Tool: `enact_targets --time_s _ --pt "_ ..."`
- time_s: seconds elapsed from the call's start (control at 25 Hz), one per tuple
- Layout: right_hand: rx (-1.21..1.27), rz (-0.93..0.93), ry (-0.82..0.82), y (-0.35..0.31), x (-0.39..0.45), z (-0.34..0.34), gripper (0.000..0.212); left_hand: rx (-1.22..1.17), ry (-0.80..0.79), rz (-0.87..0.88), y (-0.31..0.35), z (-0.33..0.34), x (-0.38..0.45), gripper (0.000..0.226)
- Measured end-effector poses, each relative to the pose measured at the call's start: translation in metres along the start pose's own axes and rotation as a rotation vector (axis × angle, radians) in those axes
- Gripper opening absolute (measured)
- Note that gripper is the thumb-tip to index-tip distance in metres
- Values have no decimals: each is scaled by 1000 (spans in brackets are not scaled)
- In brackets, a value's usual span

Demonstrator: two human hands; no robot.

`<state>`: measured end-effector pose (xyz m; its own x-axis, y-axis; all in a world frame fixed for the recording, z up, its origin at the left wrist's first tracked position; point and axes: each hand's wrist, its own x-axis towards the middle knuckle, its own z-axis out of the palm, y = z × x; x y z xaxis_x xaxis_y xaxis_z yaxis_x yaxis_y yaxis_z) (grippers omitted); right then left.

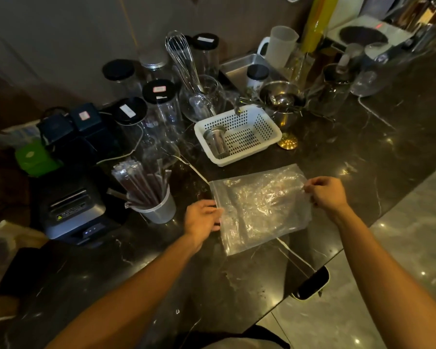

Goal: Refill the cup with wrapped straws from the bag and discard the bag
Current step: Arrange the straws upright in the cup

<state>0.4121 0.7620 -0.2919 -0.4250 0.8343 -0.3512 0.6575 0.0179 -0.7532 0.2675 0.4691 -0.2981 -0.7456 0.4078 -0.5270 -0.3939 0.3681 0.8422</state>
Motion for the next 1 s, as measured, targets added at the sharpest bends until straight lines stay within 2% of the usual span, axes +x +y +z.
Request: enact_targets --time_s 0.16,0.28,0.44,0.52,0.64,0.8,0.88,1.0 --pt "-47 27 4 12 11 7 10 56 -7 -78 -8 10 16 23" --pt "-178 -90 -34 14 4 16 38 92 -14 -133 -14 15 26 26" --pt "-421 -339 -216 16 -18 34 43 99 1 -146 -18 17 33 25" --pt "-557 -383 -293 23 -22 43 45 108 14 -154 -21 17 35 24" --pt "-690 -422 -303 31 -24 52 49 144 22 -155 -24 15 33 26" --pt "-738 -499 -251 13 -36 62 38 158 2 -83 -17 5 21 31" --pt "-673 -552 -239 -7 -46 71 37 190 12 10 -6 -4 14 32" --pt "-536 -579 -307 -48 -60 94 40 233 65 149 16 -26 3 30"
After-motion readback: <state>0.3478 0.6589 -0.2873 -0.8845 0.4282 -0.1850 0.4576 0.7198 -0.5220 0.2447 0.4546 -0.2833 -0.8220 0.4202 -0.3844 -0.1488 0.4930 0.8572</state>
